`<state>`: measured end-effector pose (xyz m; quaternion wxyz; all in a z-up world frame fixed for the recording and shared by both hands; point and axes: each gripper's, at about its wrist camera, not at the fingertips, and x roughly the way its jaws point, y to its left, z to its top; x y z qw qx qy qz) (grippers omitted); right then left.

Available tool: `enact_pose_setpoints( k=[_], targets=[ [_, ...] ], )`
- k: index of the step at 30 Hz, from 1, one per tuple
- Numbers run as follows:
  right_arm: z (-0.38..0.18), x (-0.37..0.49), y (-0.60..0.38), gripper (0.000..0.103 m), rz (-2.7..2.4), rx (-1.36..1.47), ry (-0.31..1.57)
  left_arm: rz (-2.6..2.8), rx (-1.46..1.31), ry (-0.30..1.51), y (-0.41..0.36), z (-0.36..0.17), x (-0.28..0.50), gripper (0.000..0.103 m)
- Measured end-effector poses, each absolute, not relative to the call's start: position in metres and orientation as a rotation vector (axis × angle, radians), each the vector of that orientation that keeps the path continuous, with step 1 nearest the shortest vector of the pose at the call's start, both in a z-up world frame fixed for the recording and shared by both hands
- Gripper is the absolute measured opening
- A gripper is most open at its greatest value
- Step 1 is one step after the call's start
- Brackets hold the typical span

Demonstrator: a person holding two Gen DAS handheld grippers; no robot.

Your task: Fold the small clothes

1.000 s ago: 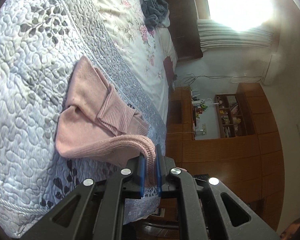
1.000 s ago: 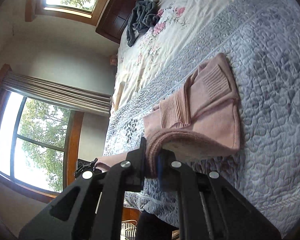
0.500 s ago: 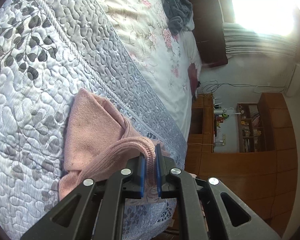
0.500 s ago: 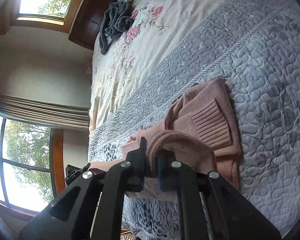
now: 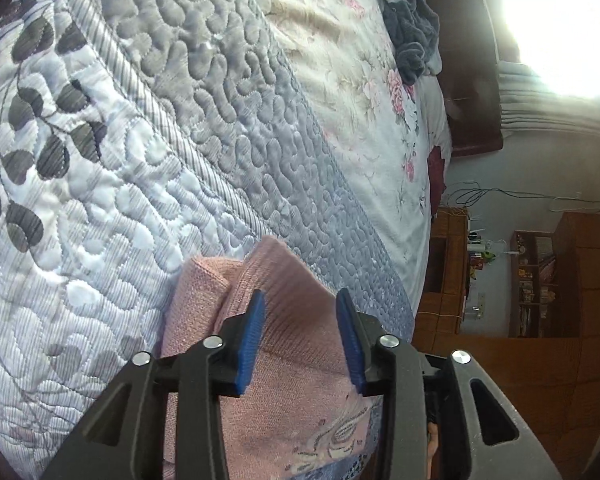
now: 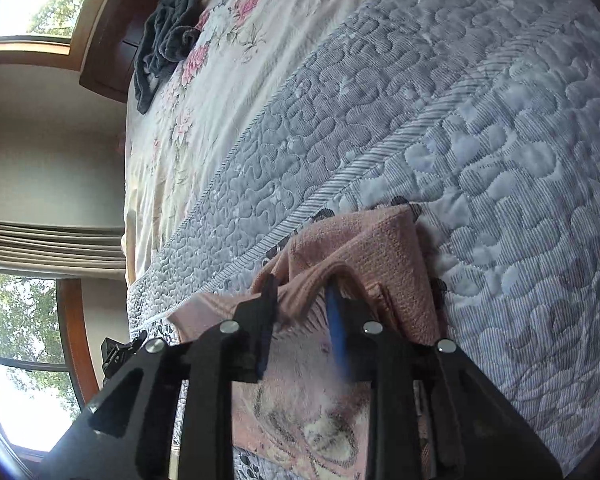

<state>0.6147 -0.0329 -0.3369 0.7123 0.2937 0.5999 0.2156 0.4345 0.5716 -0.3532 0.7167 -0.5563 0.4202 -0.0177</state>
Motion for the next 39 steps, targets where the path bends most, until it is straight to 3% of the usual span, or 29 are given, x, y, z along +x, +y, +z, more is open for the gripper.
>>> enact_pose_setpoints(
  k=[2,3,8,13,18,19,20,21,22,23,24,34,39],
  targets=[
    [-0.326,0.614,-0.033,0.058,0.489,0.585,1.273,-0.055,-1.172,0.922,0.574,-0.347,0.433,0.046],
    [-0.323,0.613,-0.032,0.060,0.498,0.545,1.257,-0.058,-1.138,0.931,0.574,-0.345,0.433,0.046],
    [-0.327,0.613,-0.024,0.060,0.534,0.449,1.257,-0.058,-0.969,0.995,0.566,-0.340,0.443,0.049],
    [-0.343,0.621,-0.013,0.060,0.526,0.409,1.292,-0.053,-0.810,1.087,0.547,-0.348,0.470,0.059],
    [-0.355,0.627,-0.002,0.058,0.537,0.387,1.317,-0.040,-0.680,1.189,0.528,-0.365,0.497,0.059],
    [-0.356,0.628,-0.001,0.056,0.539,0.381,1.320,-0.041,-0.660,1.188,0.525,-0.364,0.499,0.057],
    [-0.358,0.627,0.001,0.047,0.546,0.377,1.324,-0.045,-0.639,1.179,0.522,-0.362,0.501,0.053],
    [-0.359,0.627,0.002,0.033,0.551,0.363,1.330,-0.055,-0.630,1.166,0.520,-0.359,0.502,0.030],
    [-0.359,0.626,0.004,0.025,0.558,0.345,1.332,-0.065,-0.635,1.161,0.519,-0.357,0.502,0.001],
    [-0.359,0.625,0.006,0.013,0.563,0.331,1.329,-0.070,-0.641,1.153,0.518,-0.355,0.501,0.000],
    [-0.357,0.624,0.006,0.009,0.567,0.324,1.322,-0.072,-0.637,1.141,0.517,-0.353,0.501,0.000],
    [-0.323,0.626,-0.007,0.005,0.564,0.342,1.179,-0.053,-0.721,0.942,0.544,-0.311,0.490,0.000],
    [-0.338,0.627,0.001,0.005,0.561,0.309,1.228,-0.071,-0.714,1.053,0.539,-0.333,0.502,0.000]
  ],
)
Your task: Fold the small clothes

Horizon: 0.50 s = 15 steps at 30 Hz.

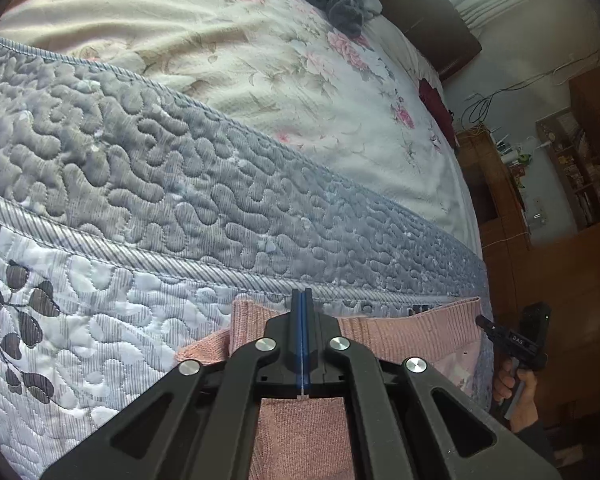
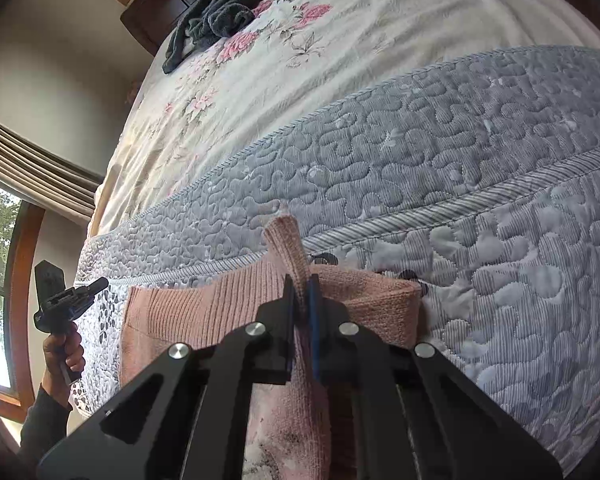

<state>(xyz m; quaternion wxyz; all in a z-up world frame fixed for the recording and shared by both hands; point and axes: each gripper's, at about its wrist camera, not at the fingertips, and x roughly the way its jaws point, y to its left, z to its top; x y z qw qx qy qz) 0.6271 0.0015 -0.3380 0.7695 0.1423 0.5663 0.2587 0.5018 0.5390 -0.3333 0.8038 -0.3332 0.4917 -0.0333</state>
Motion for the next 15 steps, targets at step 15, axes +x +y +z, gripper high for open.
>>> enact_pose_setpoints(
  k=[15],
  targets=[
    [-0.361,0.635,0.005,0.033,0.565,0.337,1.282,-0.063,-0.661,1.118,0.519,-0.372,0.504,0.000]
  ],
)
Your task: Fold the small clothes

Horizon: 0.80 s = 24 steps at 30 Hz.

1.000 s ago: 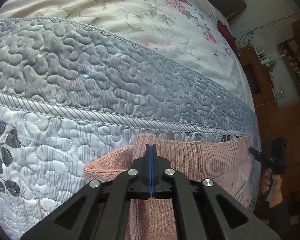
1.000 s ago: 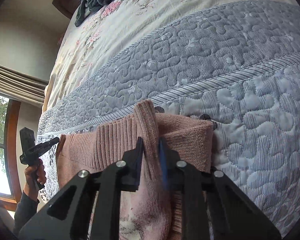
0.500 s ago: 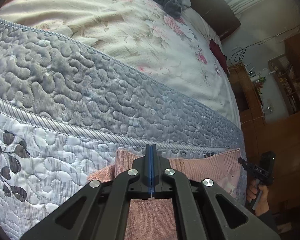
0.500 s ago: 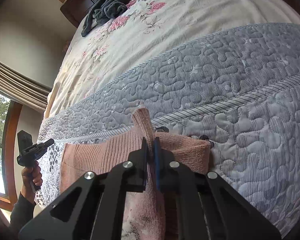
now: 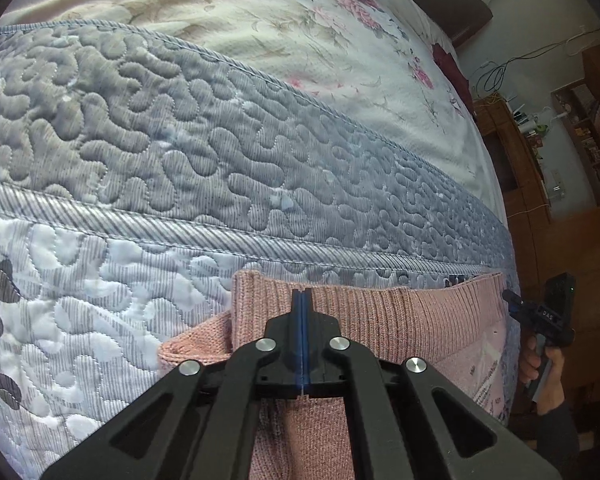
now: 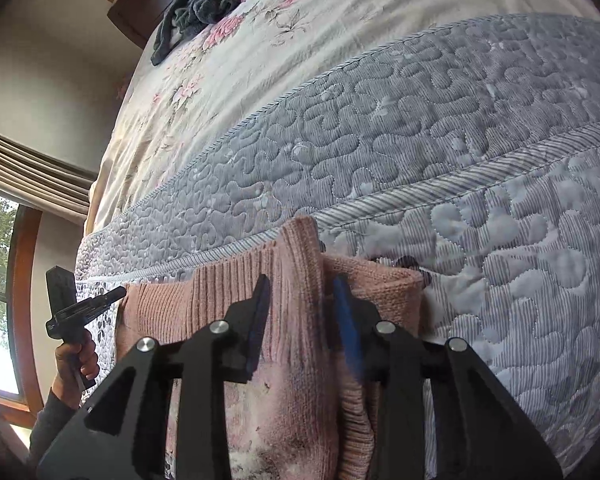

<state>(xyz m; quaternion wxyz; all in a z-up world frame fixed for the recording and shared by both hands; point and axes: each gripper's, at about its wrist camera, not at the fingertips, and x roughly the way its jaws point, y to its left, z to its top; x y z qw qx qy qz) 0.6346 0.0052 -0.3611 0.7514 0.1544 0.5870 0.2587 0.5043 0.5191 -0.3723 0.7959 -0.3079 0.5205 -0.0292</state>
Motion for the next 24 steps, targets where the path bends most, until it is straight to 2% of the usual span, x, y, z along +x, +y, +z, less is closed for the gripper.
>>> enact_pose_setpoints(
  k=[3,5,7,9,13,16,19,23,24],
  targets=[
    [-0.361,0.633,0.008,0.033,0.564,0.329,1.284,-0.040,-0.687,1.042,0.531,-0.361,0.497,0.000],
    [-0.361,0.633,0.008,0.033,0.564,0.330,1.283,-0.053,-0.711,1.046,0.535,-0.360,0.497,0.004],
    [-0.361,0.633,0.008,0.033,0.563,0.331,1.281,-0.068,-0.691,1.086,0.531,-0.363,0.501,0.021],
    [-0.363,0.633,0.010,0.033,0.564,0.334,1.285,-0.085,-0.667,1.134,0.525,-0.370,0.506,0.032],
    [-0.366,0.634,0.016,0.033,0.563,0.326,1.293,-0.068,-0.665,1.170,0.522,-0.380,0.510,0.032],
    [-0.367,0.635,0.018,0.033,0.564,0.323,1.294,0.004,-0.636,1.169,0.526,-0.379,0.509,0.027],
    [-0.368,0.635,0.016,0.033,0.564,0.333,1.292,0.004,-0.655,1.151,0.531,-0.375,0.505,0.028],
    [-0.372,0.633,0.014,0.034,0.562,0.327,1.297,-0.030,-0.605,1.218,0.518,-0.385,0.510,0.029],
    [-0.372,0.633,0.014,0.033,0.559,0.330,1.297,-0.024,-0.611,1.214,0.518,-0.386,0.510,0.026]
  ],
)
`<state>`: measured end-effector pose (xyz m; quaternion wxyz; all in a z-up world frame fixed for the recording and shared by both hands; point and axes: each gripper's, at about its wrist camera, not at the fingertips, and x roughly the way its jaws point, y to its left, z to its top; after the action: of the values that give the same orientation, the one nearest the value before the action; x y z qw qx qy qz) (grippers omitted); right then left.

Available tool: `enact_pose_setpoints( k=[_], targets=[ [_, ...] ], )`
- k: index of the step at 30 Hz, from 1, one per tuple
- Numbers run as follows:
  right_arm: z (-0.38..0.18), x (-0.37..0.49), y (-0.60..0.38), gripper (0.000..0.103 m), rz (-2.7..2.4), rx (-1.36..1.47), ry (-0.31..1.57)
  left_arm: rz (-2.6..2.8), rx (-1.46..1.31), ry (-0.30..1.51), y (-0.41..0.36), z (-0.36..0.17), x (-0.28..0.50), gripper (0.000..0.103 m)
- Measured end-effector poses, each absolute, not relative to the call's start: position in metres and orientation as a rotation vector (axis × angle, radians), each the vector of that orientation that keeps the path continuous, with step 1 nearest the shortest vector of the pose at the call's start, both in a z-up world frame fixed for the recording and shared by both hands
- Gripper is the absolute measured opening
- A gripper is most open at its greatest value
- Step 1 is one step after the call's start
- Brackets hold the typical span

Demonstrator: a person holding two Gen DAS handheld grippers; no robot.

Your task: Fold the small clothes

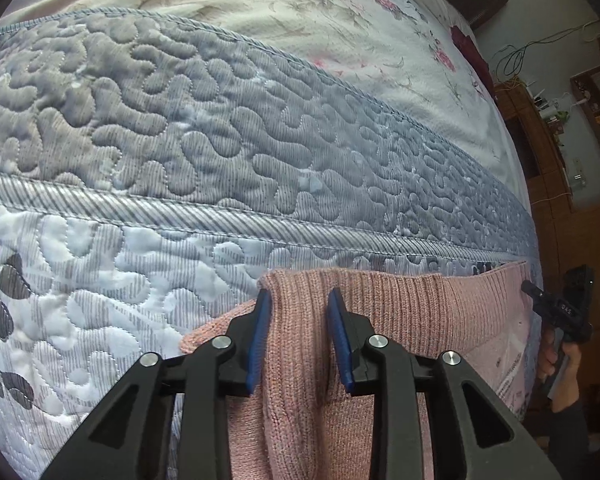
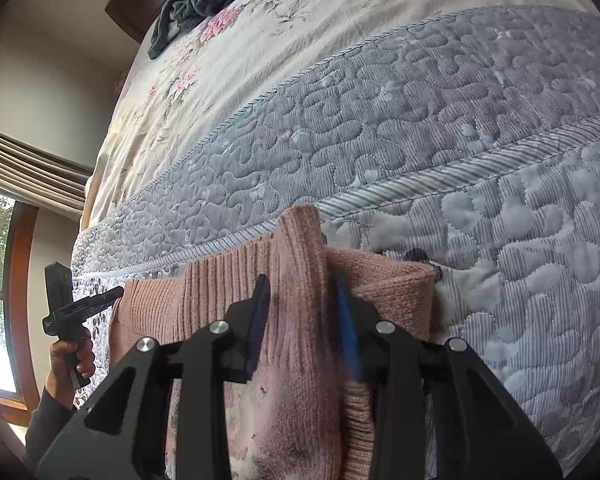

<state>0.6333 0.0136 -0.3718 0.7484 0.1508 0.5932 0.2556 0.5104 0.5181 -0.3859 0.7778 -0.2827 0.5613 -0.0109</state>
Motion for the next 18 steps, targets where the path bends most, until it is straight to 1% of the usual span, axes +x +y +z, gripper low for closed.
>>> enact_pose_setpoints(
  k=[1,3,8,11,12,13,15,16,18],
  targets=[
    [-0.372,0.633,0.014,0.033,0.555,0.328,1.293,-0.016,-0.633,1.196,0.521,-0.385,0.510,0.007],
    [-0.367,0.631,0.014,0.006,0.554,0.307,1.276,-0.009,-0.664,1.138,0.526,-0.375,0.506,0.007],
    [-0.342,0.626,0.006,0.005,0.555,0.324,1.166,0.008,-0.664,0.970,0.536,-0.338,0.497,0.006],
    [-0.346,0.634,0.002,0.006,0.509,0.332,1.157,0.018,-0.682,0.955,0.543,-0.339,0.502,0.006],
    [-0.352,0.636,0.003,0.006,0.496,0.328,1.173,0.031,-0.663,0.985,0.541,-0.346,0.505,0.006],
    [-0.362,0.638,0.006,0.009,0.490,0.327,1.206,0.055,-0.634,1.025,0.540,-0.356,0.508,0.006],
    [-0.380,0.640,0.008,0.028,0.469,0.319,1.268,0.091,-0.650,1.078,0.542,-0.374,0.507,0.008],
    [-0.379,0.636,0.006,0.029,0.467,0.317,1.251,0.118,-0.661,1.061,0.545,-0.374,0.502,0.007],
    [-0.365,0.621,-0.001,0.035,0.453,0.307,1.186,0.122,-0.653,0.972,0.547,-0.353,0.485,0.011]
  ],
)
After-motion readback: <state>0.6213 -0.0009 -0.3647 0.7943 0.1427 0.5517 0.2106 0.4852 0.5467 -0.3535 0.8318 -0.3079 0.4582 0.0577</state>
